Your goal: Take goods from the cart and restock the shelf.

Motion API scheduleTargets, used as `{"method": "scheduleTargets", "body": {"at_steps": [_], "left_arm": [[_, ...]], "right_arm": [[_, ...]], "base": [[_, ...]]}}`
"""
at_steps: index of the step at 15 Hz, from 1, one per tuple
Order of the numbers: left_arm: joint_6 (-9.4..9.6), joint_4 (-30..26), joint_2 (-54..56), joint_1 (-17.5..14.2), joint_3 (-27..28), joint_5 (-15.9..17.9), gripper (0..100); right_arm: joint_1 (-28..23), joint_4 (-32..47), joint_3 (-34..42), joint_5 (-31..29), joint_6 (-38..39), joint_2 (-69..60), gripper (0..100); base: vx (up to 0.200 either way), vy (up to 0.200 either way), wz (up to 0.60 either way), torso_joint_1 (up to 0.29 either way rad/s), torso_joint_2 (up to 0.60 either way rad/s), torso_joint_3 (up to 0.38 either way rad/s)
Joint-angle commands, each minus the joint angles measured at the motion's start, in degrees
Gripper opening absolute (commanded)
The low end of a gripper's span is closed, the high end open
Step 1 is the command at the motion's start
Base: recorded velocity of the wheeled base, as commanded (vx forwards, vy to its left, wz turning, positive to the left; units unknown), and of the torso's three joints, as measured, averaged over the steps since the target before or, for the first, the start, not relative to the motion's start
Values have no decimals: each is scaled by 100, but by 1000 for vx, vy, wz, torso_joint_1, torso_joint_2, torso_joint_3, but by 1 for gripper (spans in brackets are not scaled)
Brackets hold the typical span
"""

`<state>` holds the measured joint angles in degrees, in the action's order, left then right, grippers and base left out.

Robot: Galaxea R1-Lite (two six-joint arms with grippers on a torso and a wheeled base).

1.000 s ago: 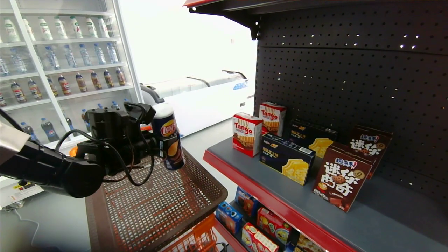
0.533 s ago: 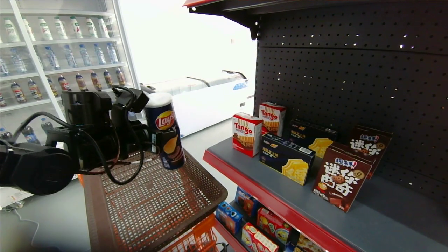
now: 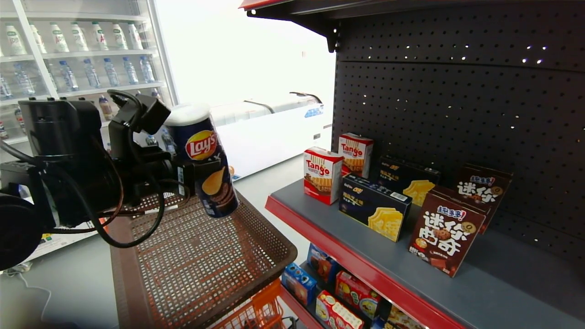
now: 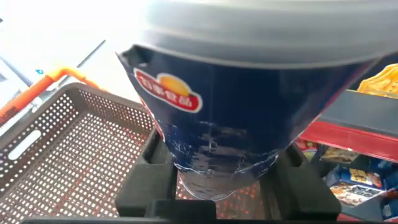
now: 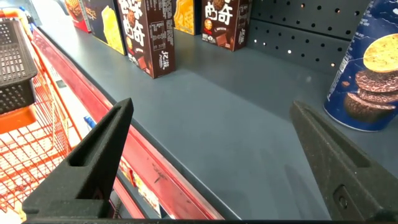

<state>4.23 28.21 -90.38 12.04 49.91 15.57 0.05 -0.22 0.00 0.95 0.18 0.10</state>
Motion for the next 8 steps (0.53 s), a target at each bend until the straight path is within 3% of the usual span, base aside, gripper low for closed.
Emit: {"method": "scheduleTargets", "body": {"at_steps": [1, 5, 8], "left_arm": [[8, -140, 337, 123, -69, 421, 0], [43, -668, 337, 158, 379, 676, 0], [60, -720, 293, 290, 441, 746, 0]], "right_arm": [[4, -4, 0, 2, -1, 8, 100], [4, -4, 0, 2, -1, 8, 100], [4, -4, 0, 2, -1, 8, 100]], "base": [[0, 0, 0, 0, 0, 0], [0, 0, 0, 0, 0, 0], [0, 0, 0, 0, 0, 0]]}}
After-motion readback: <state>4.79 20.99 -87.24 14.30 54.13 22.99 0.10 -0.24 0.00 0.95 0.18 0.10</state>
